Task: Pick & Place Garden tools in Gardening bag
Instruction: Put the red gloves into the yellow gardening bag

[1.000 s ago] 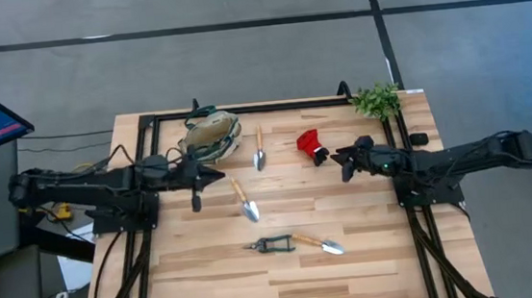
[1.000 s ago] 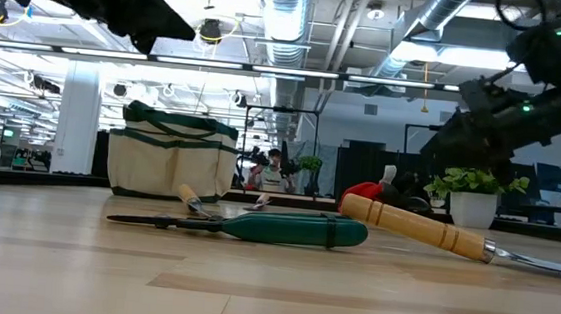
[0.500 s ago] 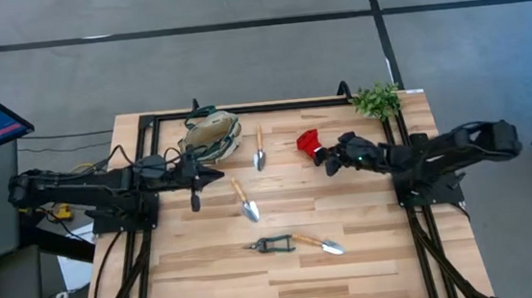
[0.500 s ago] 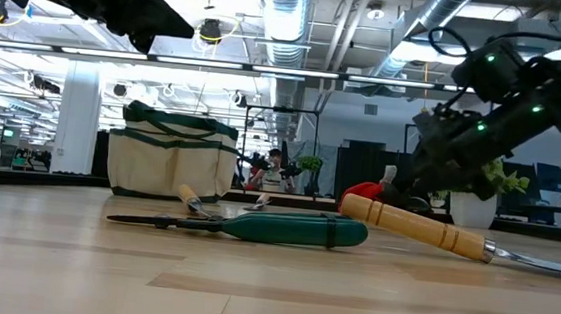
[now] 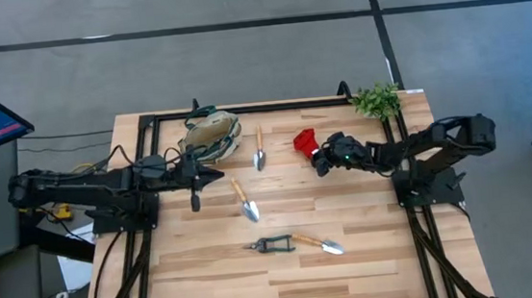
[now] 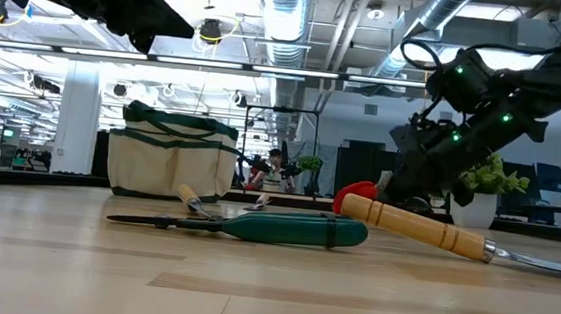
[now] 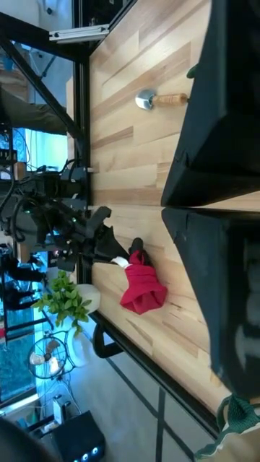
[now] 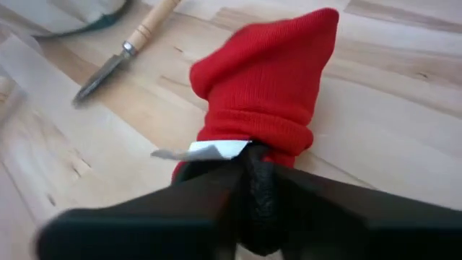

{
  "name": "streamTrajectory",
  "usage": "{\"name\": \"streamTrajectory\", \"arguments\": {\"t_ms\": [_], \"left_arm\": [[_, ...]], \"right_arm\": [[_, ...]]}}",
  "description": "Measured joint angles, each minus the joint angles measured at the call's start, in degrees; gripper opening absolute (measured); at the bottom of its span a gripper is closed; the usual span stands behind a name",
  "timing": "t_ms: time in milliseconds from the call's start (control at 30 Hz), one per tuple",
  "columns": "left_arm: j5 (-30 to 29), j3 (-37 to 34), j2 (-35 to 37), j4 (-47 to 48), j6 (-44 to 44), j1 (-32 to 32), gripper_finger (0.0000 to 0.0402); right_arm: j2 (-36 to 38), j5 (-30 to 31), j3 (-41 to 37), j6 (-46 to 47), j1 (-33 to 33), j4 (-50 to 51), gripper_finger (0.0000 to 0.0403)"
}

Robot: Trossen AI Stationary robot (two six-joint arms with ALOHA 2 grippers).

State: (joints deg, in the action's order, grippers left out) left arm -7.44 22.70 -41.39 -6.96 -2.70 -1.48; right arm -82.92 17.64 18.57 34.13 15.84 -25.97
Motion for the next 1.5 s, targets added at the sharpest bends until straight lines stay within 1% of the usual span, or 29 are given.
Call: {"name": "streamTrajectory", "arguments": {"t_ms": [33,100,200,267,500,600,700,767,867,1000,1067,1167,1233,1333,1400,1500], "left_arm": [[0.00,0.00,0.00,0.02,0.00,0.00,0.0003],[0.00,0.00,0.00,0.03,0.00,0.00,0.0003],[-0.03,0.00,0.00,0.05,0.00,0.00,0.0003],[-1.03,0.00,0.00,0.09,-0.06,0.00,0.0003],[-3.75,0.00,0.00,0.13,-1.42,0.00,0.0003],[-7.12,0.00,0.02,0.13,-1.53,0.00,0.0003],[-10.30,0.00,0.22,0.15,-2.54,0.00,0.0003],[-10.62,0.00,0.33,0.30,-3.29,0.00,0.0003],[-10.60,0.00,0.65,0.43,-3.38,0.00,0.0003],[-10.60,0.00,0.81,0.48,-2.54,0.00,0.0003],[-10.58,0.00,0.73,0.21,0.69,0.00,0.0003],[-10.44,0.02,-0.56,-2.62,6.32,0.00,0.0003],[-9.34,0.00,-2.11,-4.55,7.79,0.00,0.0007],[-8.68,0.00,-5.57,-8.00,10.64,0.00,0.0028],[-8.70,0.02,-8.26,-11.48,12.61,0.00,0.0052],[-8.68,0.00,-11.34,-14.31,17.25,-0.71,0.0097]], "right_arm": [[0.06,0.16,0.00,-0.78,-0.08,-0.01,0.0021],[0.63,0.24,0.02,-2.23,-0.43,-0.01,0.0009],[2.94,0.22,0.02,-3.15,-1.05,0.08,0.0010],[5.14,0.25,0.02,-4.73,-1.65,0.33,0.0005],[14.59,0.20,0.02,-6.26,-3.39,2.57,0.0002],[18.71,0.13,0.30,-7.16,-4.34,3.28,0.0002],[21.59,-1.38,2.75,-8.97,-5.02,5.28,0.0001],[22.08,-2.86,5.56,-10.65,-5.44,6.87,0.0001],[20.66,-4.14,11.17,-13.87,-6.58,10.87,0.0001],[16.41,-4.55,18.77,-18.35,-8.12,15.30,0.0001],[13.97,-6.44,21.82,-20.14,-8.59,15.63,0.0000],[10.58,-9.93,25.52,-22.21,-8.75,15.69,0.0000],[8.66,-12.13,27.29,-22.89,-8.75,15.73,0.0000],[6.16,-13.80,29.30,-24.16,-8.89,15.74,0.0000],[5.35,-14.77,30.09,-25.31,-9.18,15.88,0.0000],[4.91,-16.25,30.88,-26.78,-9.91,15.83,0.0000]]}}
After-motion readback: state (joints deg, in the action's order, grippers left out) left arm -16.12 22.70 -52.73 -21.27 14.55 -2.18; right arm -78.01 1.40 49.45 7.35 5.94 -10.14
